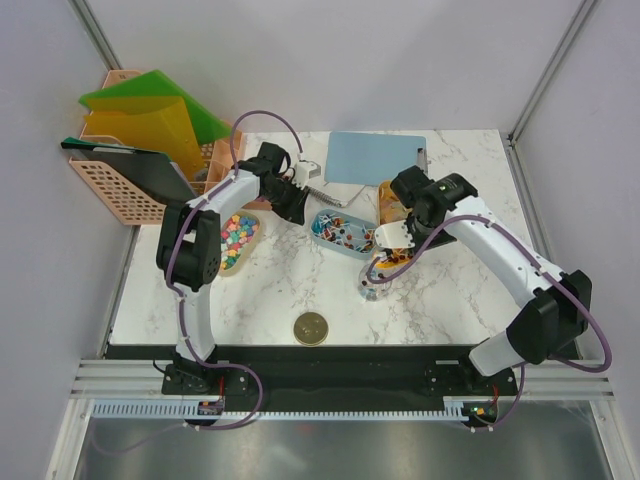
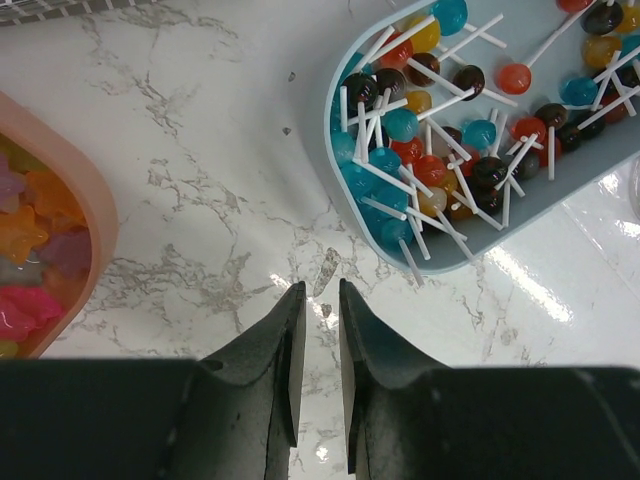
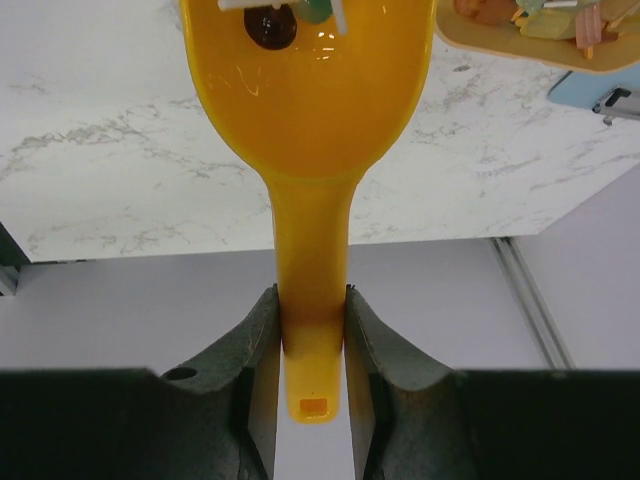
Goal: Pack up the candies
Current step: Place the fake candies in the packing bottle.
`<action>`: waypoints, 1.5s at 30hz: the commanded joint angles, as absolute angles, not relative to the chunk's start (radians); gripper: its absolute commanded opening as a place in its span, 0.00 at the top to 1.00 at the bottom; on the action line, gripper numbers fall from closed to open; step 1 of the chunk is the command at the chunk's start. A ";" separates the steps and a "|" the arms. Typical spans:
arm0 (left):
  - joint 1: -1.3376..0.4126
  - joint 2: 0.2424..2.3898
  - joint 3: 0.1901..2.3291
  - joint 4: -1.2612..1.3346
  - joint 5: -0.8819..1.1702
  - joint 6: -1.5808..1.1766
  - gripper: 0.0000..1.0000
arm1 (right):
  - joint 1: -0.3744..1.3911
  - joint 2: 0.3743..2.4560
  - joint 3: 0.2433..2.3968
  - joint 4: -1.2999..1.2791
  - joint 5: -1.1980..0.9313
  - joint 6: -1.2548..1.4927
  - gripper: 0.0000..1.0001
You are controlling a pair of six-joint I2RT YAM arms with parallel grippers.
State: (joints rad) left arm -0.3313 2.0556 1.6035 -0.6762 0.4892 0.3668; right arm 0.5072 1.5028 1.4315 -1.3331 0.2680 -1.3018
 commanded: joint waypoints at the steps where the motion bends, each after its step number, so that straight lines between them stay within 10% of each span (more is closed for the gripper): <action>1: -0.328 2.049 1.621 -0.646 0.466 0.353 0.73 | 0.529 1.511 1.439 -1.457 0.385 -1.281 1.00; 22: -0.328 2.062 1.699 -0.606 0.561 0.365 0.66 | 0.607 1.480 1.396 -1.457 0.537 -1.272 1.00; 31: -0.339 2.215 1.982 -0.610 0.781 0.207 0.60 | 0.371 1.621 1.574 -1.382 0.298 -0.993 1.00; 38: -0.396 2.302 2.127 -0.607 0.763 0.248 0.98 | 0.296 1.712 1.632 -1.229 0.273 -0.858 1.00; 41: -0.422 2.359 2.187 -0.609 0.738 0.287 0.71 | 0.279 1.747 1.652 -1.213 0.259 -0.802 1.00; 45: -0.475 2.424 2.284 -0.604 0.690 0.296 0.63 | 0.259 1.764 1.648 -1.178 0.247 -0.762 1.00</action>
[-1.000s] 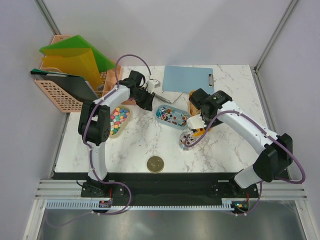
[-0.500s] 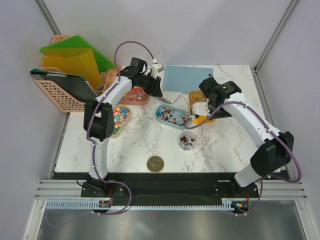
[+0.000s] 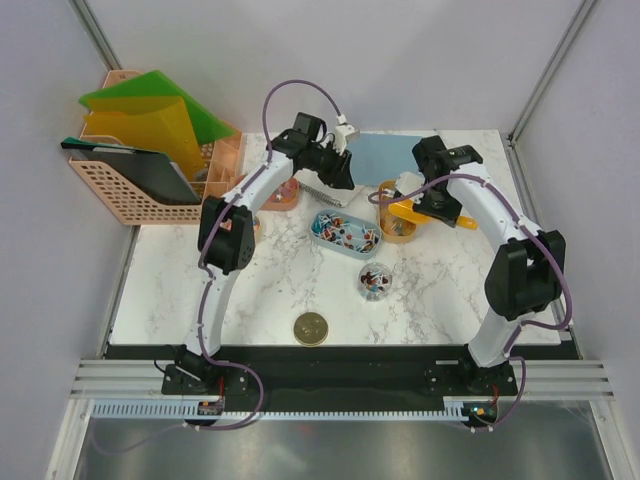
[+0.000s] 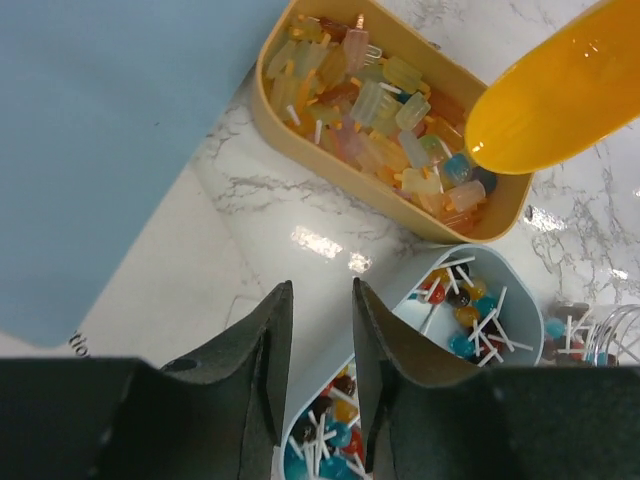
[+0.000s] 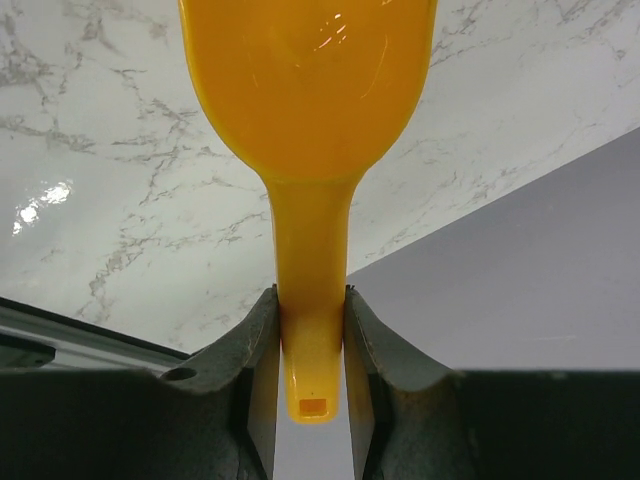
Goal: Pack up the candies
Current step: Place the fake candies in the packing bottle, then adjust the spatula.
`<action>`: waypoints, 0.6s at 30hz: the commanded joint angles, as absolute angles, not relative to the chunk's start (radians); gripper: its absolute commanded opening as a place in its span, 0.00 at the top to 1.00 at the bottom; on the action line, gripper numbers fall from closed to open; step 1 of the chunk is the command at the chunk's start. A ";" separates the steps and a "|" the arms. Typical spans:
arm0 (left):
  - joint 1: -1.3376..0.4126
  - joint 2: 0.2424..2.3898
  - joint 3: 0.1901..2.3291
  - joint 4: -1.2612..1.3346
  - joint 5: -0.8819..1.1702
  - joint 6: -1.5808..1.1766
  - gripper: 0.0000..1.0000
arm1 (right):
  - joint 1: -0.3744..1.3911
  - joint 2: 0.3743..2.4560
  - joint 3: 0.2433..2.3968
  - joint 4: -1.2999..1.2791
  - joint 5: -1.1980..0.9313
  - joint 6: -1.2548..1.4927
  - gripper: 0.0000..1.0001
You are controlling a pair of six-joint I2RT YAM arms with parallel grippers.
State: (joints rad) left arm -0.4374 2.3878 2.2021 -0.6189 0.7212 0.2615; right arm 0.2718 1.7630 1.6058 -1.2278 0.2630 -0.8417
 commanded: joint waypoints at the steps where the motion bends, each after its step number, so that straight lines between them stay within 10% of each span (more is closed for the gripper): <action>1: -0.483 2.433 2.290 -0.592 0.678 0.293 0.62 | 0.259 1.767 1.647 -1.166 0.248 -0.755 1.00; 18: -0.560 2.510 2.312 -0.457 0.497 0.201 0.54 | 0.176 1.804 1.746 -1.329 0.178 -0.669 1.00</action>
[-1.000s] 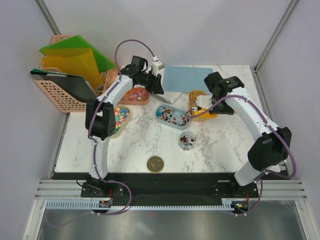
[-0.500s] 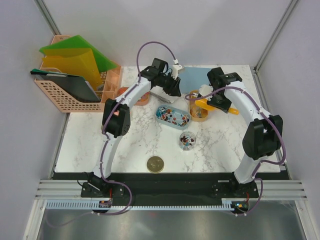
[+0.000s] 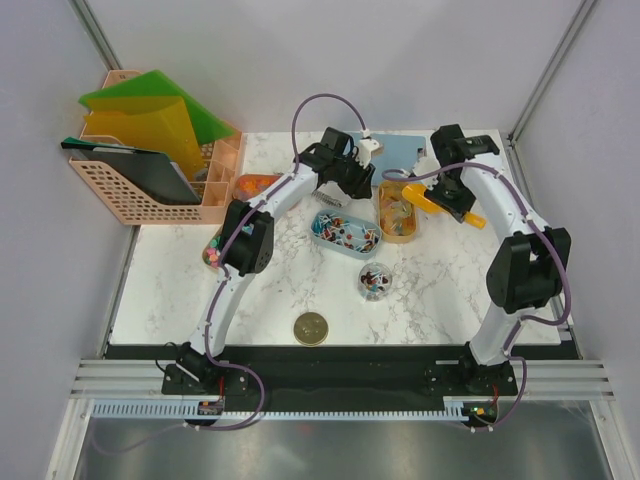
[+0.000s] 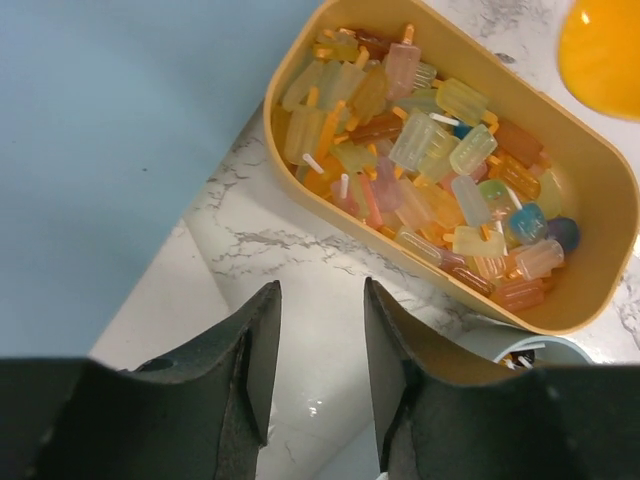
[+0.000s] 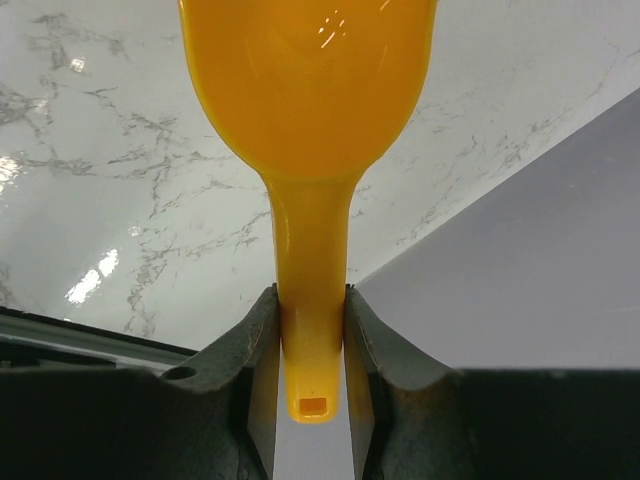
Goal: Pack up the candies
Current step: Adjust the spatula.
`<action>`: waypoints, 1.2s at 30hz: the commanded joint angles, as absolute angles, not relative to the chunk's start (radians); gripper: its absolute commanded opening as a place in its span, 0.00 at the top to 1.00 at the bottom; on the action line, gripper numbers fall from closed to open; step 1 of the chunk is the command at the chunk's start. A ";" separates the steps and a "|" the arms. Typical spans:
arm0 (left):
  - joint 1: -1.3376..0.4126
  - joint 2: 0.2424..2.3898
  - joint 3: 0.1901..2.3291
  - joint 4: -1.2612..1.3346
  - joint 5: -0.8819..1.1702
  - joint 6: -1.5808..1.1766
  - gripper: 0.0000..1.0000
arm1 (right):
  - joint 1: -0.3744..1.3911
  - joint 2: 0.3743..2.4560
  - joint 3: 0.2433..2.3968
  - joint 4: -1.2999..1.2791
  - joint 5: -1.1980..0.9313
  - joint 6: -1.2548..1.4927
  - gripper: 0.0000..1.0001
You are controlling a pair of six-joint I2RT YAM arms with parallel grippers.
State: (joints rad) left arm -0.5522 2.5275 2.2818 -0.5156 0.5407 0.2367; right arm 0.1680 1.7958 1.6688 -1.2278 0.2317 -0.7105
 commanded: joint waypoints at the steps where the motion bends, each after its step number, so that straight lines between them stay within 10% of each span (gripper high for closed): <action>1: -0.560 2.485 2.298 -0.457 0.486 0.210 0.55 | 0.175 1.805 1.778 -1.351 0.164 -0.657 1.00; 19: -0.557 2.404 2.172 -0.476 0.541 0.181 0.73 | 0.115 1.931 1.965 -1.459 -0.087 -0.560 1.00; 22: -0.557 2.401 2.181 -0.491 0.581 0.218 0.97 | 0.115 1.930 1.941 -1.459 -0.095 -0.563 1.00; 36: -0.571 2.332 2.247 -0.367 0.658 0.075 0.98 | 0.121 1.943 1.913 -1.459 -0.107 -0.604 1.00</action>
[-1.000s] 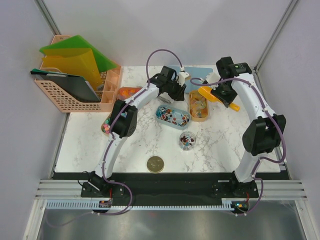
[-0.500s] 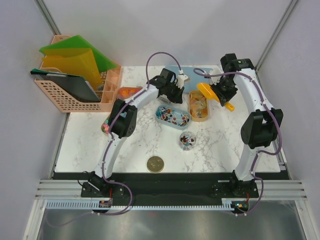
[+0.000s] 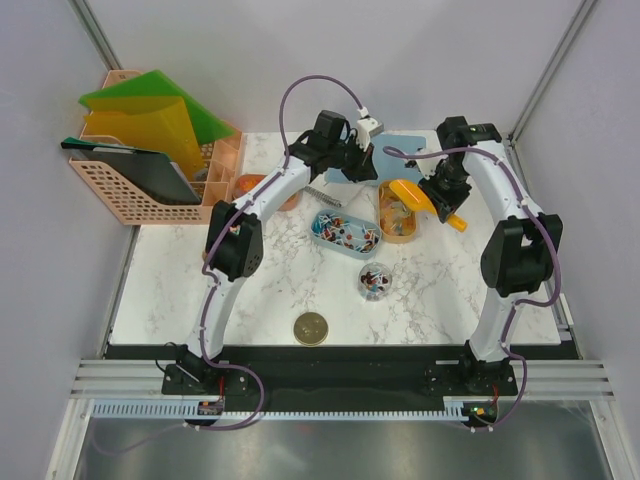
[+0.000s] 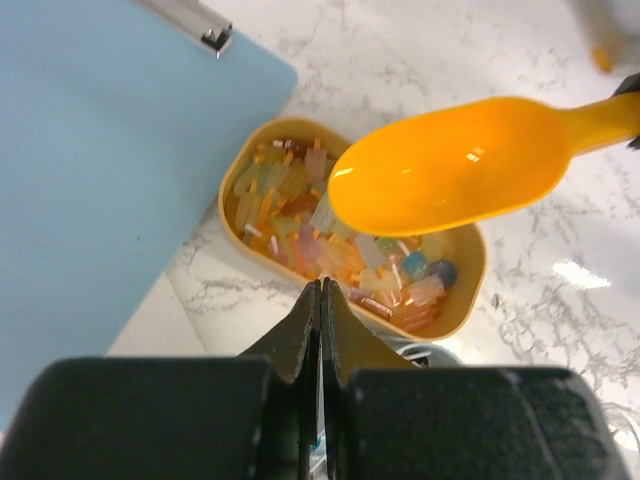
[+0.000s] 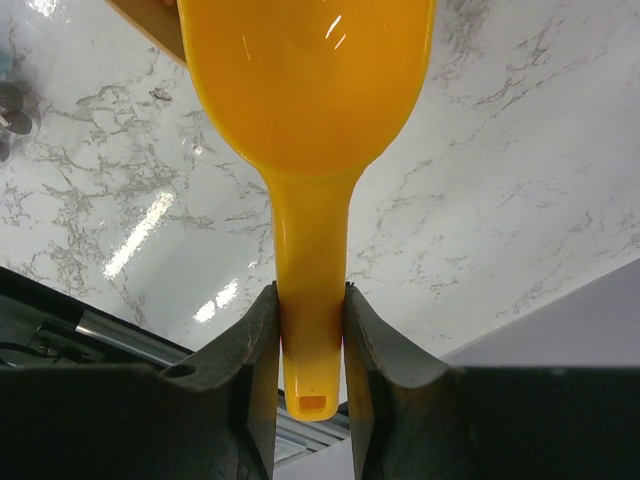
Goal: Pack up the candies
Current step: Adjust the spatula.
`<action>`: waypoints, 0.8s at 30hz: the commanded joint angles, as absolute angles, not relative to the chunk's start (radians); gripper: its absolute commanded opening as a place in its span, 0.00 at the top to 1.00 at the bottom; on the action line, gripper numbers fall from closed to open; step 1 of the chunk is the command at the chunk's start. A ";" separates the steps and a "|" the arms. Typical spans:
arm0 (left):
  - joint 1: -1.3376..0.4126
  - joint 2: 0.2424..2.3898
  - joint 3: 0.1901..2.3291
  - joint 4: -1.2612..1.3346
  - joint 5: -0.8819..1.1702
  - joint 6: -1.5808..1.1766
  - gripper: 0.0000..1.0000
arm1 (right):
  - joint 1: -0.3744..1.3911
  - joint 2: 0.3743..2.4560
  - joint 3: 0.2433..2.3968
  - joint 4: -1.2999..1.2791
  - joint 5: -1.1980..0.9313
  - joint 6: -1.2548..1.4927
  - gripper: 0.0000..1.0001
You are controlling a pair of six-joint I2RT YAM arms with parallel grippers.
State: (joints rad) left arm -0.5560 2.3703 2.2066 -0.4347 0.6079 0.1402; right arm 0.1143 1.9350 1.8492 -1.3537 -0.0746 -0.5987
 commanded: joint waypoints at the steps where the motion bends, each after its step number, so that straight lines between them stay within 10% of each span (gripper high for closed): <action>1: -0.574 2.335 2.250 -0.356 0.667 0.065 0.98 | 0.124 1.948 1.919 -1.459 -0.107 -0.606 1.00; 24: -0.600 2.376 2.186 -0.279 0.669 0.012 0.98 | 0.181 1.847 2.045 -1.364 -0.158 -0.580 1.00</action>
